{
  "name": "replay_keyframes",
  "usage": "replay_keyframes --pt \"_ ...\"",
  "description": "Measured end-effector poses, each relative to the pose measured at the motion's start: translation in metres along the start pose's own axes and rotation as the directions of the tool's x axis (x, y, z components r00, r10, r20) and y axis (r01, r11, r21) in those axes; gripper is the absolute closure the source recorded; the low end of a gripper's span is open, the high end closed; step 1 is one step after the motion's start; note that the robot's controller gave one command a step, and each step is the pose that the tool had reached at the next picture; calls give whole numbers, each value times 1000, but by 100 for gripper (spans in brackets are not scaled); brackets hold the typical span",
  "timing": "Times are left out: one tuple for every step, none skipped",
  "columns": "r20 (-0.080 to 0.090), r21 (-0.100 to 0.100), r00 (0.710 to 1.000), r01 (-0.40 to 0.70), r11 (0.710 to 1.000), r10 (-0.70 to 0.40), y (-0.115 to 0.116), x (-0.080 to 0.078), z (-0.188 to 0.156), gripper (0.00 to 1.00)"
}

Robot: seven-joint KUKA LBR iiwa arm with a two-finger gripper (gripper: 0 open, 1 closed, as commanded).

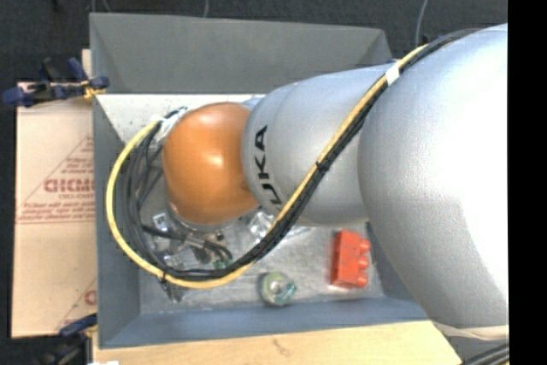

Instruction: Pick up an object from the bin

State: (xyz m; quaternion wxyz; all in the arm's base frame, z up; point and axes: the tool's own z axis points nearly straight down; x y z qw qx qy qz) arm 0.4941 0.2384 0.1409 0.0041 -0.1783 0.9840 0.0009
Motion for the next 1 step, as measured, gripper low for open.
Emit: replay_keyframes --pt "-2 0 1000 -8 1000 8 0 -2 -22 100"
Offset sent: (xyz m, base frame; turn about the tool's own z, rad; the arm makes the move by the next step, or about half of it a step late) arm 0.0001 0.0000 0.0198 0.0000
